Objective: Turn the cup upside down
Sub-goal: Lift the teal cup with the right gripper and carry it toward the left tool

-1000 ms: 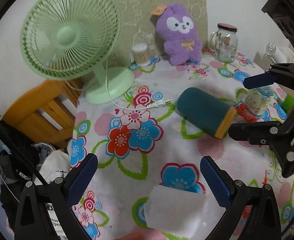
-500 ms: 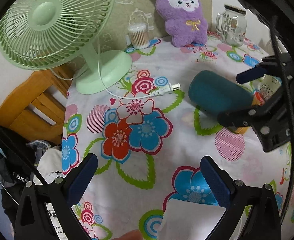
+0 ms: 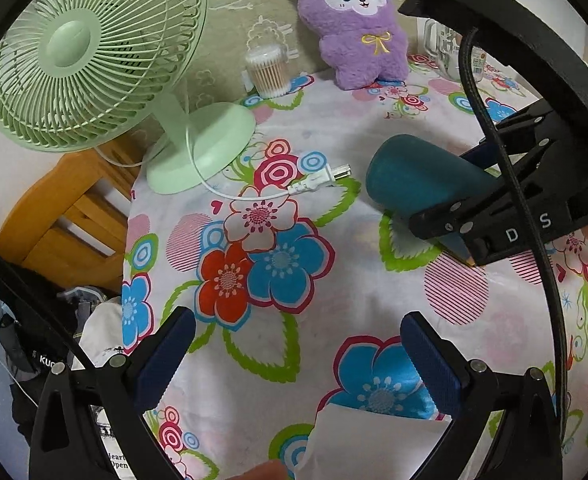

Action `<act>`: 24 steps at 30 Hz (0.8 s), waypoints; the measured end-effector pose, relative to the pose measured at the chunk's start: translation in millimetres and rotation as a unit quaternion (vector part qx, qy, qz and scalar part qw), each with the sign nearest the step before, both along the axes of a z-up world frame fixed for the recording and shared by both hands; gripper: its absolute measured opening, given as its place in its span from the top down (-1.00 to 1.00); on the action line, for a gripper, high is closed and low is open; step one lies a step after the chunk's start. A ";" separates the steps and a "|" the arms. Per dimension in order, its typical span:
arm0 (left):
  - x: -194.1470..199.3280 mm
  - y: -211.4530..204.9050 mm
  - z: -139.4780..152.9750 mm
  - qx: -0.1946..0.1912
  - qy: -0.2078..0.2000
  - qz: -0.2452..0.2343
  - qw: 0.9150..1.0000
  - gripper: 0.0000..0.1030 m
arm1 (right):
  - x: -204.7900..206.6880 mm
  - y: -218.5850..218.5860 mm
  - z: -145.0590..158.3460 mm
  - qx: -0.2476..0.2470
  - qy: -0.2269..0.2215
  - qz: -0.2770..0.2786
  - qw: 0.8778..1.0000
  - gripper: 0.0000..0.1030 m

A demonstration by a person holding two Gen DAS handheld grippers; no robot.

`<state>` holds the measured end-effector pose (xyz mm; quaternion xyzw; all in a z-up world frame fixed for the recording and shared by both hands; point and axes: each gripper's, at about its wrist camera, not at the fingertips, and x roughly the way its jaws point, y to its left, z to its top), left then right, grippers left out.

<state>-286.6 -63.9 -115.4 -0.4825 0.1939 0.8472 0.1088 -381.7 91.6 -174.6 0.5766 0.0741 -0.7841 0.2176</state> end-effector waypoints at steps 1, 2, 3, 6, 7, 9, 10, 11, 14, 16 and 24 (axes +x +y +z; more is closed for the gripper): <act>1.4 -0.1 1.1 0.000 0.002 0.001 1.000 -1.00 | 0.6 0.6 0.4 0.002 0.002 -0.001 1.000 -0.36; 2.6 -0.1 2.7 -0.001 0.004 0.001 1.000 -1.00 | 1.5 1.3 1.2 0.002 0.004 -0.002 1.000 -0.36; 4.4 -0.2 4.4 -0.002 0.006 0.001 1.000 -1.00 | 2.5 2.2 2.5 0.002 0.005 -0.004 1.000 -0.36; 11.1 -1.0 13.5 -0.003 0.017 0.003 1.000 -1.00 | 8.3 5.3 13.5 -0.007 0.017 -0.007 1.000 -0.36; 14.1 -1.2 18.0 -0.002 0.022 0.003 1.000 -1.00 | 11.8 6.1 19.7 -0.010 0.023 -0.007 1.000 -0.36; 20.3 -1.0 26.2 -0.001 0.030 0.003 1.000 -1.00 | 17.9 6.7 30.6 -0.015 0.032 -0.005 0.999 -0.36; 24.6 -0.8 31.6 0.001 0.035 0.002 0.999 -1.00 | 22.4 7.1 37.8 -0.019 0.038 -0.002 0.999 -0.36; 29.2 -0.7 36.3 0.002 0.039 0.001 0.999 -1.00 | 25.5 7.4 42.2 -0.021 0.042 0.000 0.999 -0.36; 45.8 0.7 48.8 0.004 0.053 -0.004 0.999 -1.00 | 47.0 8.7 62.6 -0.028 0.062 0.013 0.998 -0.36; 57.7 2.2 55.6 0.004 0.059 -0.007 0.998 -1.00 | 62.3 9.9 73.1 -0.030 0.072 0.022 0.997 -0.36; 119.3 9.3 71.2 0.020 0.085 -0.023 0.996 -1.00 | 129.5 18.6 90.8 -0.035 0.074 0.059 0.995 -0.36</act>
